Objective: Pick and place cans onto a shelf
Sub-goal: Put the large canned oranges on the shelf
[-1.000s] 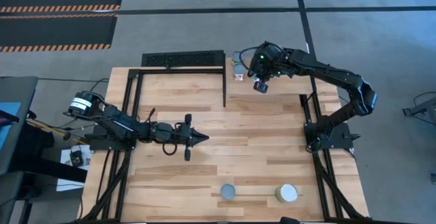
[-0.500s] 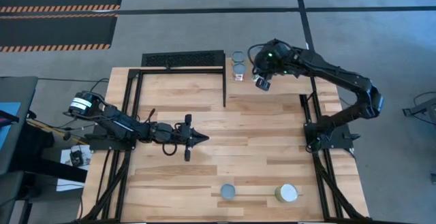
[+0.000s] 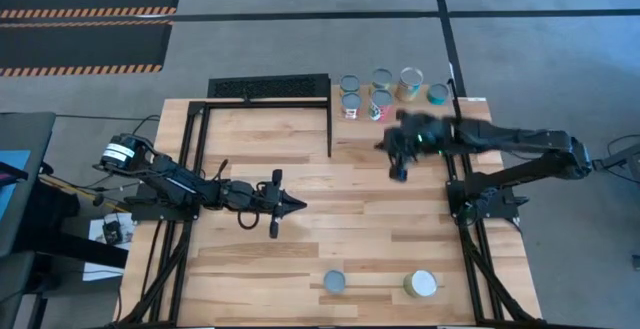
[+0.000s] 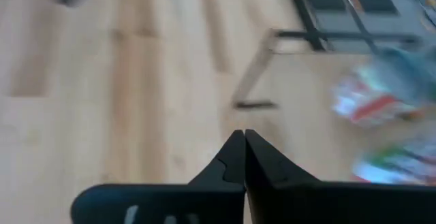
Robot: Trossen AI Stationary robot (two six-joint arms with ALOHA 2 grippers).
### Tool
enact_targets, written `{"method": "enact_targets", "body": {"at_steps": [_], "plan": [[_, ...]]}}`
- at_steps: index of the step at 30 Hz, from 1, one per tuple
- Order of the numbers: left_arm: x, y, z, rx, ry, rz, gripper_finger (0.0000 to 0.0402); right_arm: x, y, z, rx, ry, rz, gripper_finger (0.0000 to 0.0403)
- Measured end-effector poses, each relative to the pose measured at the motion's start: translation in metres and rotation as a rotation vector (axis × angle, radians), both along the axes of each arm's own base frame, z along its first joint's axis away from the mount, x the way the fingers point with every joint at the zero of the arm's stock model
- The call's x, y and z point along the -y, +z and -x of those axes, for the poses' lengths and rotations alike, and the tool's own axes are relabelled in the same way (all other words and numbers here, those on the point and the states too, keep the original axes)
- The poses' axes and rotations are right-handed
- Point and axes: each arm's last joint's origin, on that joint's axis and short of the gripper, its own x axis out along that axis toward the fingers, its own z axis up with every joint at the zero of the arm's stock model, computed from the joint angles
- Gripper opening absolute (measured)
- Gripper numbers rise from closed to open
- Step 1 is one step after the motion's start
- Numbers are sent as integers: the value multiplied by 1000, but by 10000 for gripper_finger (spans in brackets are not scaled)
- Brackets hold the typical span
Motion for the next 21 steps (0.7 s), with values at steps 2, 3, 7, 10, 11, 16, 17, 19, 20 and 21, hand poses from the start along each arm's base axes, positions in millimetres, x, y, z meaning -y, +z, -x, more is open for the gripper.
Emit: {"method": "enact_targets", "body": {"at_steps": [2, 3, 7, 10, 11, 16, 17, 19, 20, 21], "plan": [[0, 0, 0, 0, -1, 0, 2, -17, -11, 3, 63, 51, -25, 11], [0, 0, 0, 0, -1, 0, 2, -26, -17, 4, 87, 75, -42, 7], [0, 0, 0, -1, -2, -2, 2, -63, -32, 9, 124, 168, -150, 7], [0, -2, -1, -9, -3, -14, 2, -92, -39, 10, 86, 208, -233, 4], [0, -3, -1, -14, -3, -15, 2, -102, -42, 12, 63, 213, -252, 4], [0, -8, -1, -34, -3, -19, 2, -147, -52, 21, -44, 195, -346, 5], [0, -7, -2, -30, -3, -18, 2, -157, -53, 23, -69, 185, -373, 4], [0, -7, -2, -29, -3, -18, 2, -174, -55, 28, -124, 159, -415, 4], [0, -7, -2, -28, -3, -19, 2, -182, -56, 30, -157, 142, -430, 5], [0, -7, -2, -28, -4, -23, 2, -191, -56, 32, -185, 126, -445, 6]]}}
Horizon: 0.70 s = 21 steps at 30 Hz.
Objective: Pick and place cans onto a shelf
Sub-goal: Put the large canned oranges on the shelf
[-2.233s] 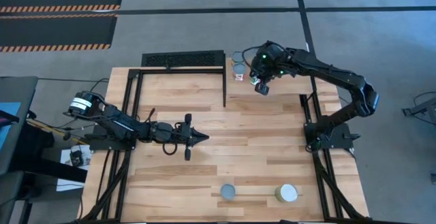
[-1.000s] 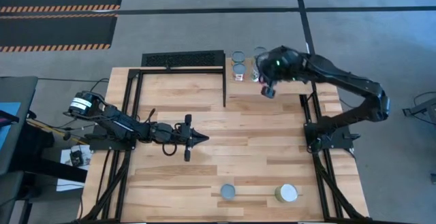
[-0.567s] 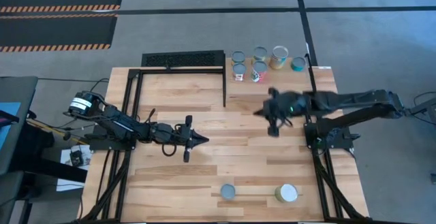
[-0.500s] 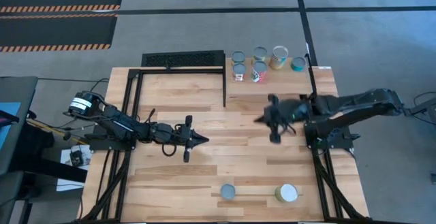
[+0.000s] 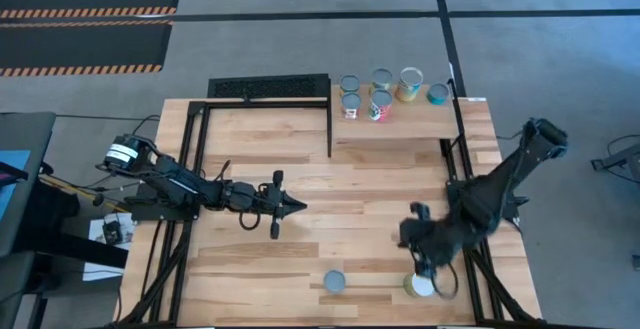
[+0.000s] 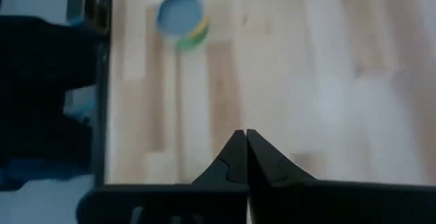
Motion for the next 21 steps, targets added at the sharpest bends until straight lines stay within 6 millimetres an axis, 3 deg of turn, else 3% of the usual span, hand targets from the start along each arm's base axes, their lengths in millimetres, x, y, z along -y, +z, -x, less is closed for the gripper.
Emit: {"method": "enact_targets", "body": {"at_steps": [7, 11, 16, 21], "plan": [[0, 0, 0, -1, 0, -2, 2, -55, 6, 10, -192, -55, -98, 9], [0, 0, 0, -2, 0, -3, 2, -77, -6, 12, -311, -78, -143, 4], [0, 0, 0, -2, 0, -2, 2, -88, -29, 9, -472, -91, -132, 6], [0, 0, 0, 0, 0, -2, 2, -82, -36, 4, -521, -99, -71, 6]]}}
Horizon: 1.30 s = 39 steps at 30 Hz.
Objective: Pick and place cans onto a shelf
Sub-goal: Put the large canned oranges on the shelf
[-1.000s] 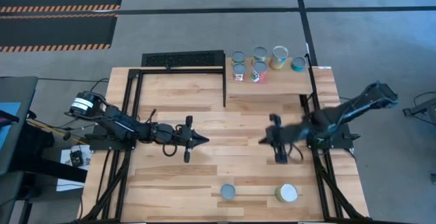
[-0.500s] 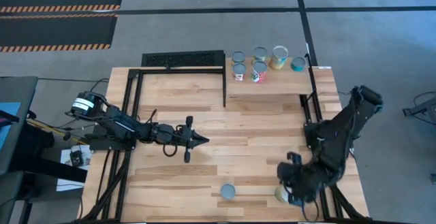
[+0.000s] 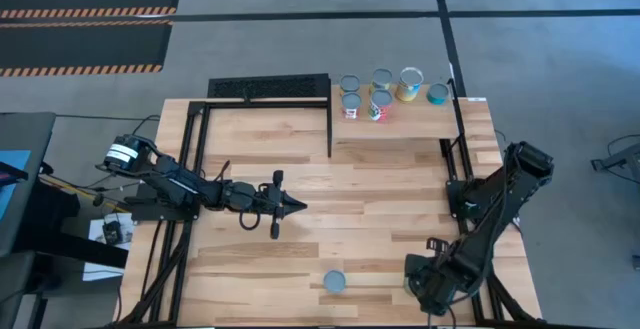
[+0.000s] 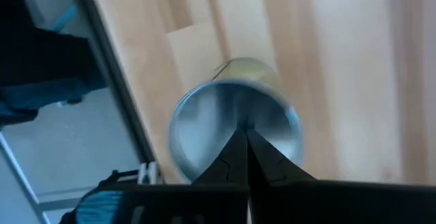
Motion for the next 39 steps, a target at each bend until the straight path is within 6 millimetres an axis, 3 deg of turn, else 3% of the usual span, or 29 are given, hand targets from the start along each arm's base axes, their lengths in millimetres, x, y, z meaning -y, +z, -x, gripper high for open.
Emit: {"method": "enact_targets", "body": {"at_steps": [9, 18, 24, 29, 39], "plan": [[0, 0, 0, 0, 0, 0, 2, 27, -1, -17, -34, 11, 94, 6], [0, 0, 0, 0, 1, 0, 2, 53, 6, -19, -33, -19, 241, 7], [0, 0, 0, 0, 1, 0, 2, 42, 17, -15, 52, 24, 124, 7], [0, 0, 0, 0, 0, 0, 2, 31, 8, -17, 33, 52, 95, 4], [0, 0, 0, 0, 1, 1, 2, 44, 0, -24, -37, 36, 174, 4]]}}
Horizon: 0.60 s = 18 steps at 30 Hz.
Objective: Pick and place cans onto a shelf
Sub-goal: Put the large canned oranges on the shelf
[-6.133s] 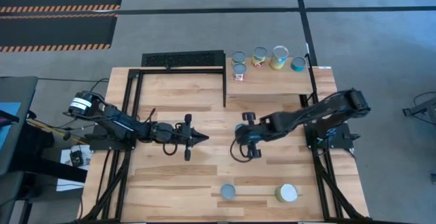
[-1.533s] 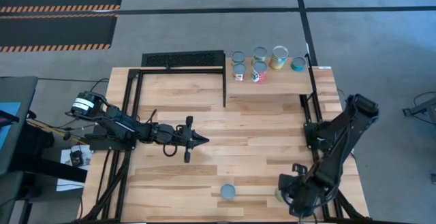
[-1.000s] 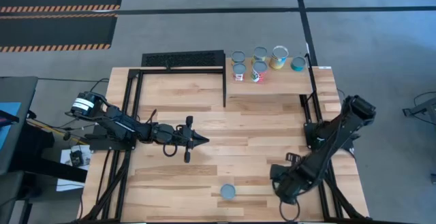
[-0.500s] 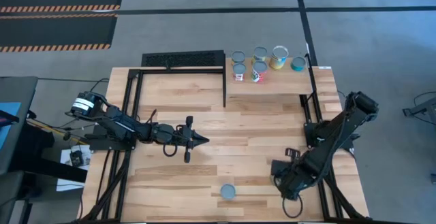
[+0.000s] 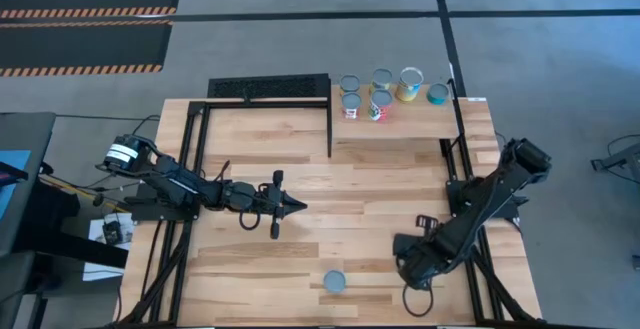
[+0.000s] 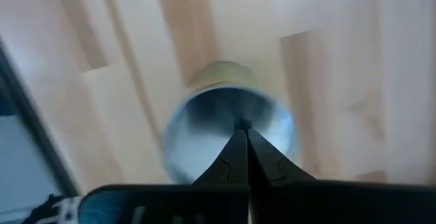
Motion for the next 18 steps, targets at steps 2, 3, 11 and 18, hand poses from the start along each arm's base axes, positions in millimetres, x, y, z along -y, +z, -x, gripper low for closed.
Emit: {"method": "enact_targets", "body": {"at_steps": [2, 3, 11, 18], "plan": [[0, 0, 0, 0, 0, 0, 2, 5, 0, -2, -9, 6, 16, 5], [0, 0, 0, 0, 0, 1, 2, 7, 0, -4, -11, 12, 18, 5], [0, 0, 0, 0, 1, 5, 2, 24, -9, -11, -37, 18, 41, 5], [0, 0, 0, 0, 1, 5, 2, 35, -11, -8, -83, -11, 113, 6]]}}
